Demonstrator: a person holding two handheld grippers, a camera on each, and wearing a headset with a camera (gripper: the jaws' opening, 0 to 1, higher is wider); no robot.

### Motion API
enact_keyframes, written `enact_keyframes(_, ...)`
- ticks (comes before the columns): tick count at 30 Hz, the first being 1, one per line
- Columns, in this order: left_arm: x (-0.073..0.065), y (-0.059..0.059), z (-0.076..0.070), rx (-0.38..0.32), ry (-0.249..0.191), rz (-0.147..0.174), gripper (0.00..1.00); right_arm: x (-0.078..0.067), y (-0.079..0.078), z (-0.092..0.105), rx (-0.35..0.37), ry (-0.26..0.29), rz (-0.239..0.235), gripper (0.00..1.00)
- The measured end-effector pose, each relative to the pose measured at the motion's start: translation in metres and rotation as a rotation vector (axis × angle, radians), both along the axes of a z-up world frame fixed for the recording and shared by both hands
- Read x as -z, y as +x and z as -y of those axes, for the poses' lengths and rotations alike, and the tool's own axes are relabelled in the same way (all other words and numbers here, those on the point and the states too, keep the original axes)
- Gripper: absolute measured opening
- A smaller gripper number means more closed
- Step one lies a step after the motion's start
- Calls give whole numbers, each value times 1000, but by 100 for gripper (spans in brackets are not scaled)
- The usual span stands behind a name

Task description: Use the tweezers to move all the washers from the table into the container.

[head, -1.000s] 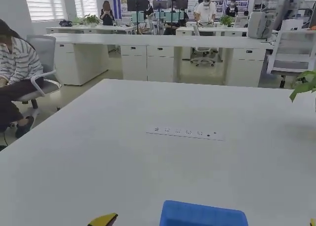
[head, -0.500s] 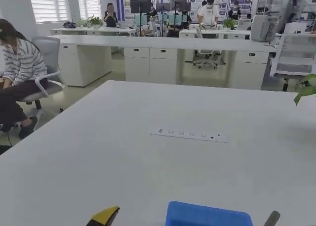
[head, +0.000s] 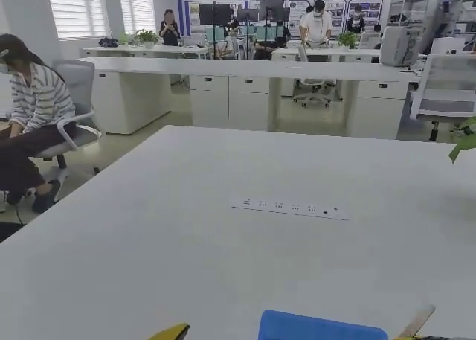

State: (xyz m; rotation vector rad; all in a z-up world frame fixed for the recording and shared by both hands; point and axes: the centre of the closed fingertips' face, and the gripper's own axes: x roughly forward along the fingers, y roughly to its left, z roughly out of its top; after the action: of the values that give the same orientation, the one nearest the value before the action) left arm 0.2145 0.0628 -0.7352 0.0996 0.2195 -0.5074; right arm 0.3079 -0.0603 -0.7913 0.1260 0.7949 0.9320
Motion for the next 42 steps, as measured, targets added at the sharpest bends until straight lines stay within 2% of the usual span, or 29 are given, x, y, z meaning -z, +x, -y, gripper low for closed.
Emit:
enact_keyframes(1, 0, 0, 0, 1, 0, 0, 89, 5, 0, -1, -15, -35, 15, 3)
enact_keyframes(4, 1, -1, 1, 6, 2, -3, 88, 12, 2, -7, -58, -85, 68, 3)
enact_keyframes(6, 2, -1, 1, 8, 6, -6, 87, 23, 5, -3, -85, -147, 94, 3)
enact_keyframes(7, 2, -1, 1, 8, 9, -4, 87, 27, 8, -1, -104, -192, 130, 3)
enact_keyframes(8, 1, -1, 2, 9, 9, -2, 87, 30, 9, 0, -108, -216, 142, 3)
enact_keyframes(9, 1, -1, 2, 10, 8, -2, 87, 31, 10, 0, -115, -227, 156, 3)
enact_keyframes(13, 3, -1, 1, 9, 14, -7, 86, 37, 10, -3, -140, -239, 153, 3)
enact_keyframes(23, 2, -2, 0, 7, 12, -2, 86, 39, 8, -4, -153, -220, 151, 3)
enact_keyframes(25, -3, -3, 1, 14, -12, 15, 87, 39, 8, -5, -154, -217, 153, 3)
enact_keyframes(26, -9, -2, 1, 12, -33, 45, 89, 40, 7, -5, -157, -214, 144, 3)
enact_keyframes(27, -12, -2, 1, 13, -50, 54, 91, 40, 7, -5, -156, -214, 143, 3)
enact_keyframes(29, -16, -3, 1, 13, -82, 57, 91, 40, 7, -5, -153, -211, 144, 4)
enact_keyframes(30, -15, -2, 0, 10, -78, 55, 91, 39, 7, -5, -151, -208, 142, 4)
enact_keyframes(33, -12, -1, -1, 6, -74, 40, 91, 35, 6, -6, -139, -188, 144, 4)
enact_keyframes(37, -12, -2, 1, 13, -65, 43, 91, 25, 4, -6, -130, -160, 153, 3)
enact_keyframes(42, -9, -2, 2, 22, -52, 30, 91, 7, -4, -7, -122, -121, 181, 3)
